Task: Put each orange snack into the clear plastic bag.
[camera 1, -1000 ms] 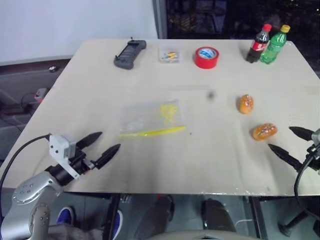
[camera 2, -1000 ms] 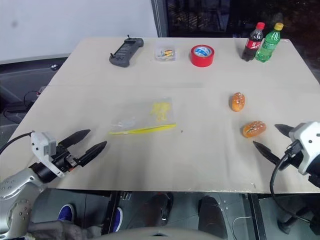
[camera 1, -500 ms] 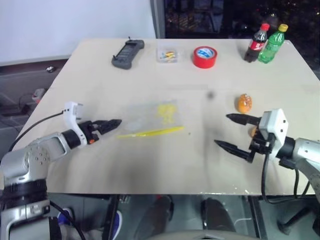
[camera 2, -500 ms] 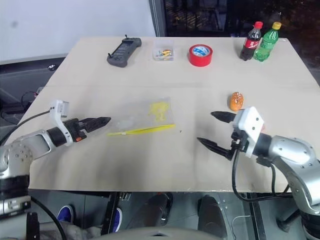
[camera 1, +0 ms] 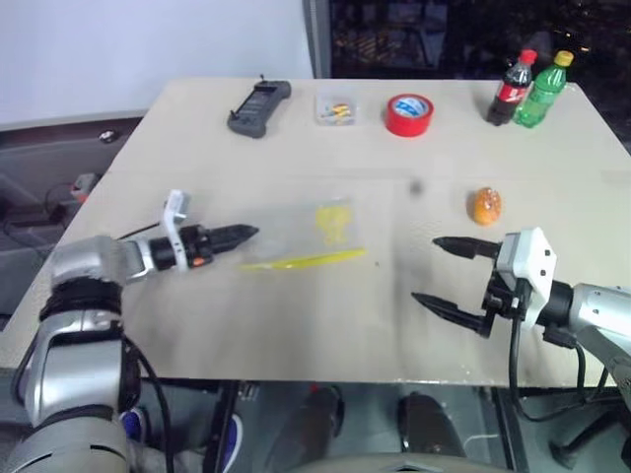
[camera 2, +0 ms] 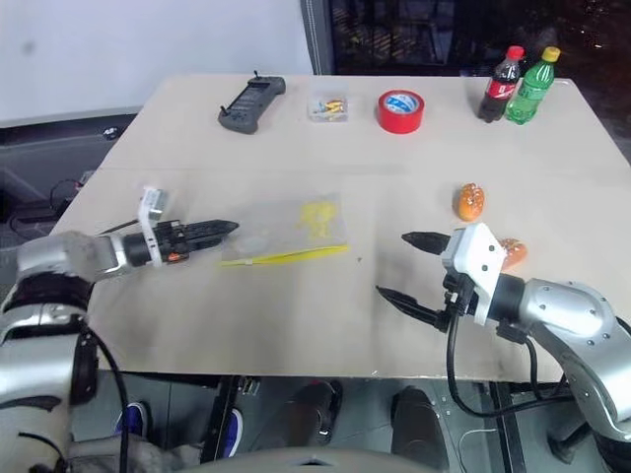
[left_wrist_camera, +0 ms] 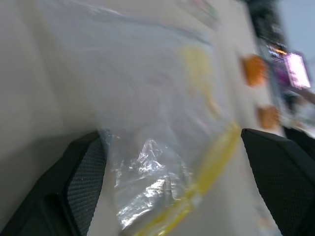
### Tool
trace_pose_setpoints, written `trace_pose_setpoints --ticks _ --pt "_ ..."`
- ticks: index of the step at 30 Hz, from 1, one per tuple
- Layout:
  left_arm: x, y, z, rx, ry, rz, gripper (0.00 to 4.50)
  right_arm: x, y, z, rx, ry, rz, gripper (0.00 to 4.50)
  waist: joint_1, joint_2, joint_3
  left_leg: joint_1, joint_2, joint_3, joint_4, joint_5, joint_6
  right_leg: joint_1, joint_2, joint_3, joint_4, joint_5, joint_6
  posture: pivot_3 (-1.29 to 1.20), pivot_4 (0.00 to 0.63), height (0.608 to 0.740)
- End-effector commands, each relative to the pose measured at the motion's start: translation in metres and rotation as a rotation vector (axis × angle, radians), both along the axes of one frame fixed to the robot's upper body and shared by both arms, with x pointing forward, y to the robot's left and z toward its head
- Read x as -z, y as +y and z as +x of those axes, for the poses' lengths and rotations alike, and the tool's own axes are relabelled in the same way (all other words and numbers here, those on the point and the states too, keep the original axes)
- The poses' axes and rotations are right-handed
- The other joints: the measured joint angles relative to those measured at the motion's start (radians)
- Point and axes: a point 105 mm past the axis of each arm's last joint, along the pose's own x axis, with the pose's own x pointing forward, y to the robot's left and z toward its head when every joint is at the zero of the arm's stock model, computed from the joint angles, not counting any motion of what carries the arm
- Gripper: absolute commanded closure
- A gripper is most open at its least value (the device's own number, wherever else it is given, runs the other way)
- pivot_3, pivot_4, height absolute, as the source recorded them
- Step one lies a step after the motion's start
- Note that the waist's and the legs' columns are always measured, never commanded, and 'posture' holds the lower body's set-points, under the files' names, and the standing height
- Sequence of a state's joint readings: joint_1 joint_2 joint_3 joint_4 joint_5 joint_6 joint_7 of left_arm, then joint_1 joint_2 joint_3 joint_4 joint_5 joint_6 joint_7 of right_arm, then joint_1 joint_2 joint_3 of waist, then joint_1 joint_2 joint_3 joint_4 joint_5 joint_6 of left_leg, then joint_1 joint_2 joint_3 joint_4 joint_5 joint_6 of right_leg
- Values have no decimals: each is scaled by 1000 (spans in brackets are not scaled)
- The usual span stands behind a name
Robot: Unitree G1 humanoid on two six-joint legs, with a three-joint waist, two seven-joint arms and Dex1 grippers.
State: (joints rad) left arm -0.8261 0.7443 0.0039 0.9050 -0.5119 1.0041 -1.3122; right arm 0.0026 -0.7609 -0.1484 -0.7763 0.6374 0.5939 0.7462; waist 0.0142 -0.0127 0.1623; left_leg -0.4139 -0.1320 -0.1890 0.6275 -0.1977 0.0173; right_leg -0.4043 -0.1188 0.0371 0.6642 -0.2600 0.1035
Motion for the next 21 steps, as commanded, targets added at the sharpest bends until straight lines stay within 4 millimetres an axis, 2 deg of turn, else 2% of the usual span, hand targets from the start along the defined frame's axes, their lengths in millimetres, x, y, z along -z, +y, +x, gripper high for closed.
trace_pose_setpoints --ticks 1,6,7,11,14,19,21 --pt "7 -19 -9 115 76 -95 0 -10 1 -8 12 -41 0 38 -3 0 0 0 0 0 1 0 0 0 0 0 0 0 0 0 150 740" --pt "-8 -26 -15 165 88 -246 0 -10 1 -11 45 -42 12 38 -33 -2 1 -1 1 -1 2 -1 1 0 1 0 1 0 1 0 150 740" --pt "-6 -27 -17 161 96 -263 0 -10 1 -11 52 -41 13 38 -37 -2 1 -1 1 -1 2 -1 1 0 1 0 1 0 1 0 150 740" --pt "22 -46 -19 126 162 -219 0 -7 3 -11 70 -44 15 38 -43 -2 0 -1 1 -2 2 -1 1 0 1 0 1 0 1 0 150 740" --pt "26 -67 -22 118 184 -220 0 -5 4 -10 75 -49 12 38 -31 -2 -1 0 1 -2 3 -1 1 1 0 0 1 0 1 0 150 740" --pt "13 -87 -17 -9 171 -270 0 -3 4 -9 84 -56 10 38 -18 -2 -2 0 1 -4 6 -1 1 3 0 -2 0 1 2 0 150 740" --pt "-4 -101 -25 35 126 -350 0 -3 5 -9 88 -55 18 38 -19 -2 -2 0 1 -4 6 -1 1 3 0 -2 0 1 3 0 150 740"
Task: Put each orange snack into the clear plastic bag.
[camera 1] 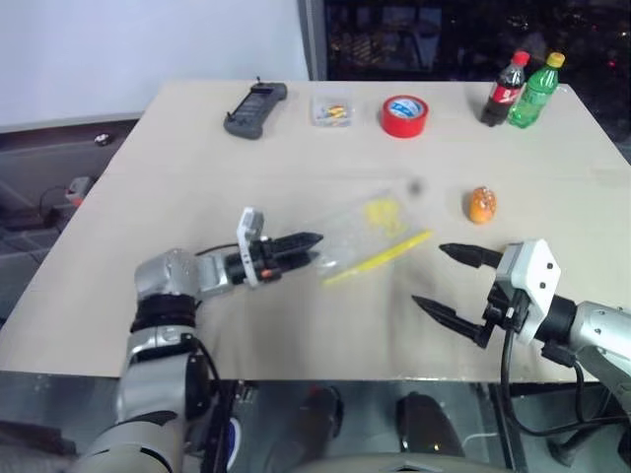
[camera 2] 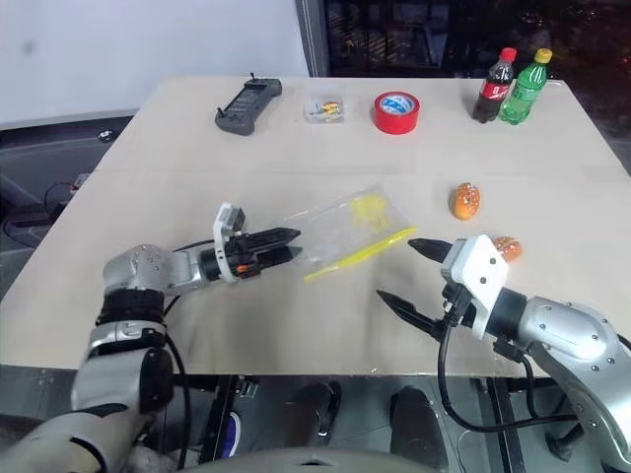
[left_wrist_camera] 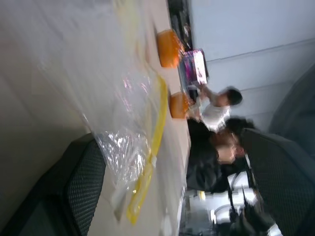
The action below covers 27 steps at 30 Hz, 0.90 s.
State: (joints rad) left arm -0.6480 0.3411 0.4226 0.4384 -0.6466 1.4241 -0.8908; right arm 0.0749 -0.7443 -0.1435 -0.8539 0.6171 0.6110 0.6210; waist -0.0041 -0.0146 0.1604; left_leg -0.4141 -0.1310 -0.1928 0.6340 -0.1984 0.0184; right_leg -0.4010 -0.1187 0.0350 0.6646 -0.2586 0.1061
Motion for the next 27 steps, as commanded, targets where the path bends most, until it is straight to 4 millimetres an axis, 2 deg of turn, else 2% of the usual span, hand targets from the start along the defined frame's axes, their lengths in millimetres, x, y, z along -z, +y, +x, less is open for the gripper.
trace_pose_setpoints --ticks 1,3,6,8,12,14,16,19,21,24,26,27 --pt "-22 -16 -17 49 -37 -104 0 -7 4 -4 -12 -46 14 38 -2 0 0 0 0 0 0 0 0 0 0 0 0 0 0 0 150 740" --pt "-25 -23 -24 60 -51 -136 0 -6 4 -3 -13 -43 17 38 -3 -1 1 -1 0 0 0 0 0 0 0 0 0 0 0 0 150 740" --pt "-11 -26 -22 -14 -27 -58 0 -5 4 -2 -12 -43 17 38 -6 -1 1 -1 0 0 0 0 0 0 0 0 0 0 0 0 150 740" --pt "0 -28 -14 -98 -1 17 0 -4 4 -2 -11 -44 16 38 -6 -1 1 0 0 0 0 0 0 0 0 0 0 0 0 0 150 740" --pt "1 -44 -7 -167 16 14 0 -3 4 -1 -10 -50 19 38 6 -1 1 0 0 0 1 0 0 3 0 -1 -1 0 0 0 150 740" --pt "-2 -55 -11 -160 7 -25 0 -2 7 -1 -11 -52 20 38 15 -1 1 0 0 0 1 0 0 3 -1 -1 -2 0 1 0 150 740" --pt "-1 -56 -14 -160 19 -34 0 -1 10 -1 -11 -54 26 38 18 -1 1 0 0 0 1 0 0 3 0 -2 -2 0 1 0 150 740" --pt "7 -81 -8 -190 76 0 0 0 7 2 -5 -55 23 38 20 -1 0 0 0 0 1 0 0 3 0 -2 -2 0 1 0 150 740" --pt "8 -86 -7 -191 84 11 0 0 7 3 -4 -56 23 38 21 -2 0 0 -1 0 1 0 0 5 -1 -3 -2 1 1 0 150 740" --pt "11 -91 -3 -205 134 -4 879 0 7 5 0 -64 24 0 19 -2 0 1 -1 0 1 0 0 6 0 -3 -2 0 1 0 150 740" --pt "11 -95 0 -207 148 -8 1699 1 7 7 6 -72 9 0 18 -1 -1 2 0 0 1 0 0 6 0 -3 -2 0 1 0 150 740" --pt "10 -97 1 -204 148 -11 2296 1 7 8 7 -75 2 0 18 -2 -1 2 0 0 1 0 0 6 0 -3 -2 0 1 0 150 740"
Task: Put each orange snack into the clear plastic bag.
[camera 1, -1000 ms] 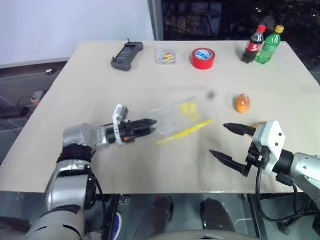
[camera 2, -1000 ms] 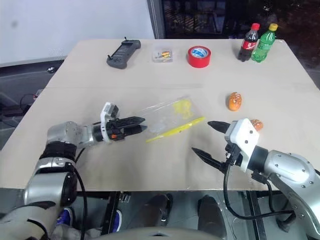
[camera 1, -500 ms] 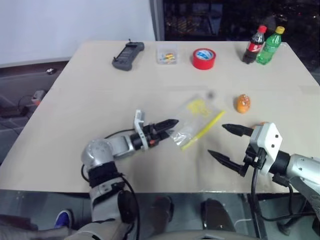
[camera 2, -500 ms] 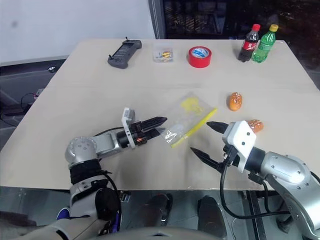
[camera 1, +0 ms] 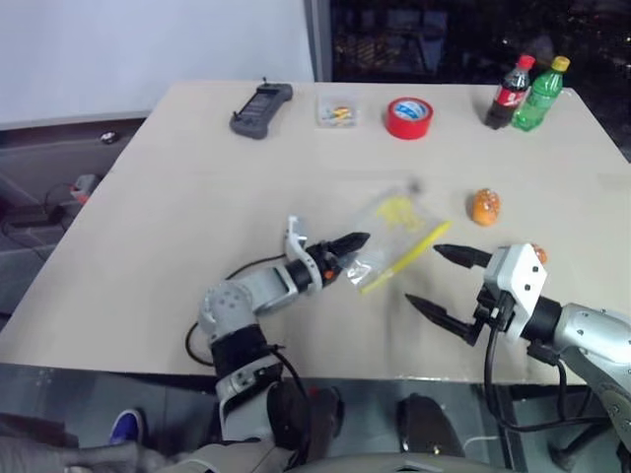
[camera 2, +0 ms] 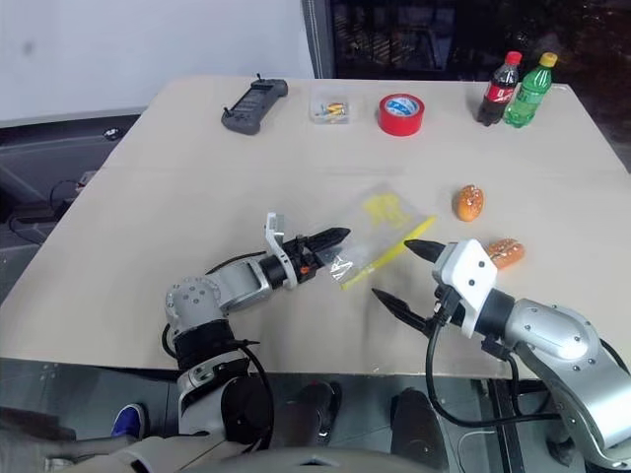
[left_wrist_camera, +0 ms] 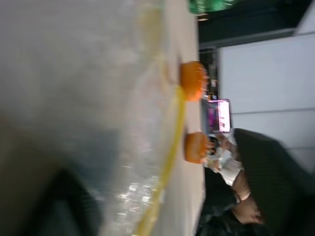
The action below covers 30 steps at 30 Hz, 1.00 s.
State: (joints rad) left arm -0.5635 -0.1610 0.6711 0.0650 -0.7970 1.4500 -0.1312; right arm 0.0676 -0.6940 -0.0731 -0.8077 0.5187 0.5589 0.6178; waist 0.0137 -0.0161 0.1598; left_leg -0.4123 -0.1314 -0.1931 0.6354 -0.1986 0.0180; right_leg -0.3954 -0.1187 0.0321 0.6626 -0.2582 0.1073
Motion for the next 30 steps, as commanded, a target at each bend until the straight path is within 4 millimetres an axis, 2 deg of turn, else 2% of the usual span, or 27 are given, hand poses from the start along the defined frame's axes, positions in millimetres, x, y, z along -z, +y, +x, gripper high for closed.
trace_pose_setpoints --ticks 1,4,5,7,10,14,17,18,22,25,30 --pt "-9 -29 5 28 21 -76 2725 -8 3 0 -14 -61 -9 0 0 0 0 0 0 0 0 0 0 0 0 0 0 0 0 0 150 740" --pt "-10 -30 8 23 33 -103 4230 -7 2 2 -7 -78 -29 0 2 3 -6 0 0 0 0 0 0 1 0 0 0 0 0 0 150 740" --pt "-11 -30 10 28 34 -116 4375 -7 2 4 -4 -88 -36 0 4 3 -8 1 0 0 0 0 0 2 0 0 0 0 0 0 150 740" --pt "-19 -31 12 41 26 -168 4375 -7 1 7 12 -113 -54 0 4 4 -9 5 0 0 0 -1 -2 5 -1 0 0 -2 4 0 150 740" --pt "-41 -29 12 84 -18 -274 4375 -4 -3 14 57 -184 -125 0 3 1 -7 14 0 -1 0 -3 -5 16 -1 -2 -2 -3 5 0 150 740" --pt "-65 -14 12 119 -55 -369 4375 9 -15 33 154 -334 -303 0 1 -4 -3 12 -1 -3 -1 -3 -4 15 -1 -4 -4 -3 5 0 150 740" --pt "-79 0 10 140 -84 -365 4375 15 -17 51 206 -461 -407 0 -3 -5 -2 10 -2 -3 -1 -3 -4 12 -2 -3 -3 -3 5 0 150 740" --pt "-84 4 8 144 -97 -363 4375 16 -16 57 215 -493 -427 0 -3 -5 -2 7 -1 -2 -2 1 -6 7 -1 -2 -2 -1 0 0 150 740" --pt "-105 17 2 123 -113 -385 4375 20 -6 79 257 -613 -465 0 -9 -7 -2 -1 1 -2 -1 1 -6 -3 1 0 0 0 0 0 150 740" --pt "-115 22 4 80 -133 -380 4375 17 4 95 297 -696 -464 0 0 -7 -2 -2 0 0 0 1 -6 -4 0 3 1 0 -1 0 150 740" --pt "-128 21 5 20 -157 -390 4375 27 25 110 284 -766 -496 0 3 -8 -2 -2 -2 0 0 1 -6 -3 0 3 0 0 -1 0 150 740"
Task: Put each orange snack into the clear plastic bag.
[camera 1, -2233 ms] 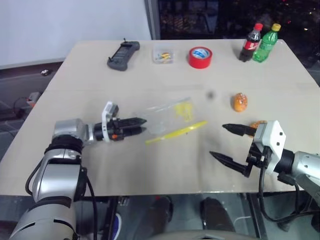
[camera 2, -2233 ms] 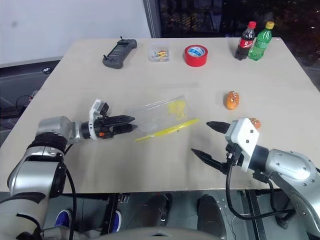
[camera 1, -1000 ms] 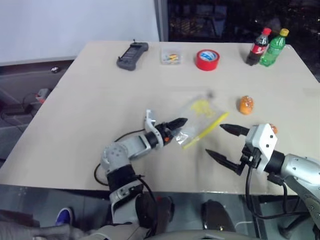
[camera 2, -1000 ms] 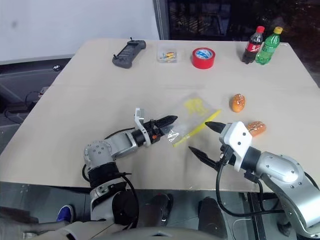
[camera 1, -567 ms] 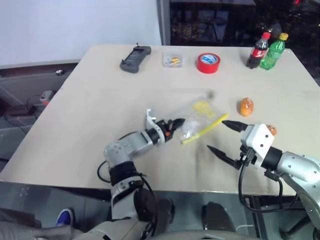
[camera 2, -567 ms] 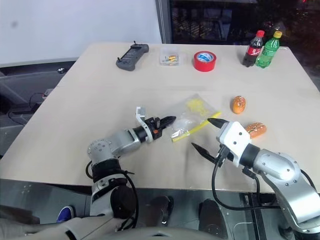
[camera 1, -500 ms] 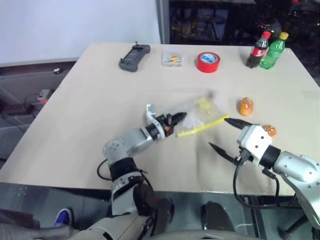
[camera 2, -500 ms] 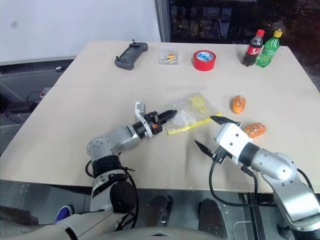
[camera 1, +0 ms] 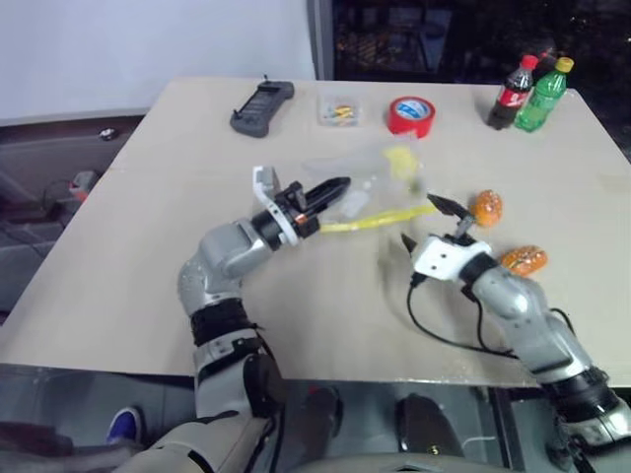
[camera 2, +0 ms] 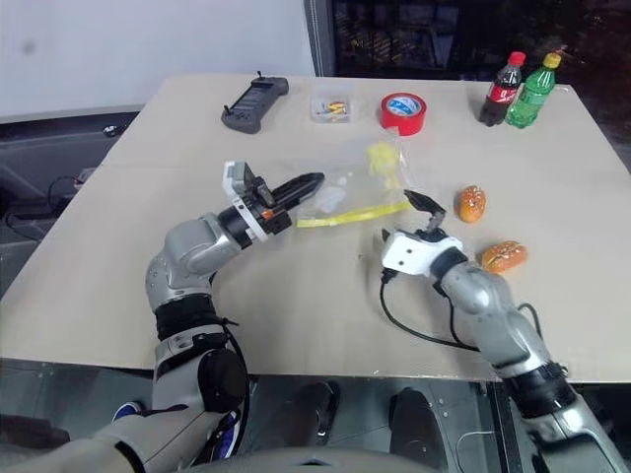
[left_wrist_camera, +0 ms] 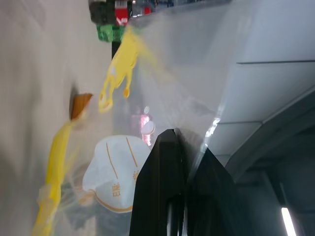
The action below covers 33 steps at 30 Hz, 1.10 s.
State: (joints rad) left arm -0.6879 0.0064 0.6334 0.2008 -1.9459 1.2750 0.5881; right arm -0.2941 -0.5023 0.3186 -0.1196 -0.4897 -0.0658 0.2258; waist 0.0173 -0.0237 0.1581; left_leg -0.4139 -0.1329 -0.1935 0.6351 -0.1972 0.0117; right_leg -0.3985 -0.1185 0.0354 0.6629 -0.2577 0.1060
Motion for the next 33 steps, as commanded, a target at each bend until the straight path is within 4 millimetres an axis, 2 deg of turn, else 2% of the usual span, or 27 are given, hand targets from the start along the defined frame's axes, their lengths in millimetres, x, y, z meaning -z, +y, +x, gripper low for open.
trace_pose_setpoints --ticks 1,6,15,17,19,21,22,26,28,31,32,33 --pt "-21 0 -3 -34 -58 -17 4375 -3 8 8 9 -83 -12 0 -2 0 0 0 0 0 0 0 0 0 0 0 0 0 0 0 150 740" --pt "-27 1 -2 -88 -42 -24 4375 -9 20 31 79 -225 -59 0 -9 0 0 1 1 1 0 0 0 0 1 2 0 0 0 0 150 740" --pt "-33 5 0 -114 -42 -36 4375 -20 11 66 248 -363 -73 0 -4 0 0 1 1 3 -1 0 -1 0 2 3 0 1 -1 0 150 740" --pt "-34 7 0 -124 -44 -41 4500 -20 9 71 262 -361 -49 526 -5 0 0 1 1 3 -1 0 -1 0 2 3 0 1 -1 0 150 740" --pt "-35 8 0 -130 -46 -46 4500 -21 11 73 249 -360 -28 1235 -6 0 0 1 1 4 -1 0 -1 0 2 4 0 1 -1 0 150 740" --pt "-35 8 -1 -132 -49 -50 4500 -22 15 73 232 -360 -13 2179 -9 0 0 1 1 4 -1 0 -1 0 2 4 0 1 -1 0 150 740" --pt "-36 8 -1 -133 -51 -53 4500 -21 17 73 226 -357 -6 2832 -10 0 0 1 1 4 -1 0 -1 0 2 4 0 1 -1 0 150 740" --pt "-34 12 -2 -143 -56 -45 4500 -22 17 75 218 -325 61 4441 -21 0 0 1 1 4 -1 0 0 0 2 4 0 1 -1 0 150 740" --pt "-29 17 -4 -136 -78 14 4500 -27 12 74 215 -320 81 4441 -27 0 0 1 1 4 -1 0 0 0 2 4 0 1 -1 0 150 740" --pt "-21 29 -10 -110 -139 226 4500 -36 4 73 188 -293 98 4441 -41 0 0 1 2 5 -1 0 0 -3 3 6 1 1 -1 0 150 740" --pt "-16 32 -10 -109 -151 307 4003 -38 2 73 171 -273 89 4500 -44 0 0 1 2 6 -2 0 0 -5 3 7 2 1 -1 0 150 740" --pt "-10 34 -10 -104 -173 404 3804 -42 0 73 147 -246 84 4500 -44 0 0 0 2 7 -2 0 0 -5 3 8 2 1 -1 0 150 740"
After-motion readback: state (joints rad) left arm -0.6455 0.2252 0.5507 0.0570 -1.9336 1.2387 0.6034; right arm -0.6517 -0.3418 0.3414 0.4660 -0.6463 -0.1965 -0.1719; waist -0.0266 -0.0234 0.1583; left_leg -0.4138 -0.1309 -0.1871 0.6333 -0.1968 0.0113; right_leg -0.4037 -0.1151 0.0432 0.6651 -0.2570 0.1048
